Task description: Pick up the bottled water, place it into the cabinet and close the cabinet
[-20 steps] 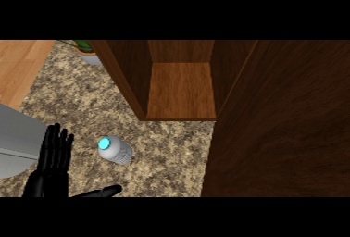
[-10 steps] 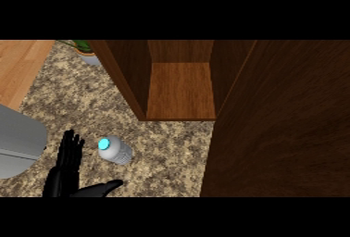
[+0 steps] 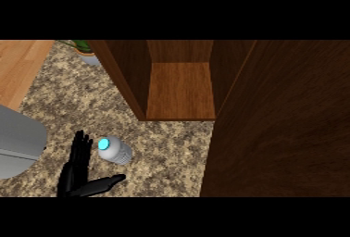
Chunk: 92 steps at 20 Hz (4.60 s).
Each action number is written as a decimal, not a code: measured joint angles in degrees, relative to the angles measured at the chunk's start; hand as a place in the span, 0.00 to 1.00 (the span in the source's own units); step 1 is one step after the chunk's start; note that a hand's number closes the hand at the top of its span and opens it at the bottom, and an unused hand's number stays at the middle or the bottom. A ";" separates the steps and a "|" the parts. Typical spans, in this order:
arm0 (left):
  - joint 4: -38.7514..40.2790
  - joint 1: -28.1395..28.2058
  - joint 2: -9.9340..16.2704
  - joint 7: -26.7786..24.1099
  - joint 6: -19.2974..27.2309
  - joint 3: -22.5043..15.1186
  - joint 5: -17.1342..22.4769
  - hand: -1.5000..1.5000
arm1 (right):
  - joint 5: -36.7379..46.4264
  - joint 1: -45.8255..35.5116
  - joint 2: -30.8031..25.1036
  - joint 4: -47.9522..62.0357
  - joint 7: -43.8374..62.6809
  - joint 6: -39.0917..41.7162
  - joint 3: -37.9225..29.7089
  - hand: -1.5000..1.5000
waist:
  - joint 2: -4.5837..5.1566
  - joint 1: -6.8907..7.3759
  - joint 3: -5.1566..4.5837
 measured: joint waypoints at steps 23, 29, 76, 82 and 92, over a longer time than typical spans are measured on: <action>36.12 -19.47 0.02 -25.01 -4.68 9.37 4.32 1.00 | 0.49 2.42 -4.26 -0.14 -2.88 -2.33 1.72 0.00 | 0.01 -0.23 0.02; 40.89 -23.35 -0.04 -28.54 -6.40 7.95 2.66 1.00 | 0.32 2.40 -4.38 -0.09 -3.44 -2.92 2.23 0.00 | 0.03 -0.33 0.02; 16.90 -44.50 -1.29 -0.15 22.61 -24.98 13.77 1.00 | -0.98 8.06 -7.64 0.26 -10.13 -4.59 3.41 0.00 | 0.05 -0.63 0.07; 23.21 -49.97 -1.28 0.79 25.90 -24.94 18.34 1.00 | -1.55 10.89 -9.16 -0.10 -12.95 -3.38 2.26 0.00 | 0.13 -1.07 0.07; 40.55 -58.58 -1.28 -6.10 29.65 -23.06 23.24 1.00 | -2.75 12.58 -9.65 0.14 -14.80 -1.22 -0.19 0.00 | 0.53 -2.19 0.05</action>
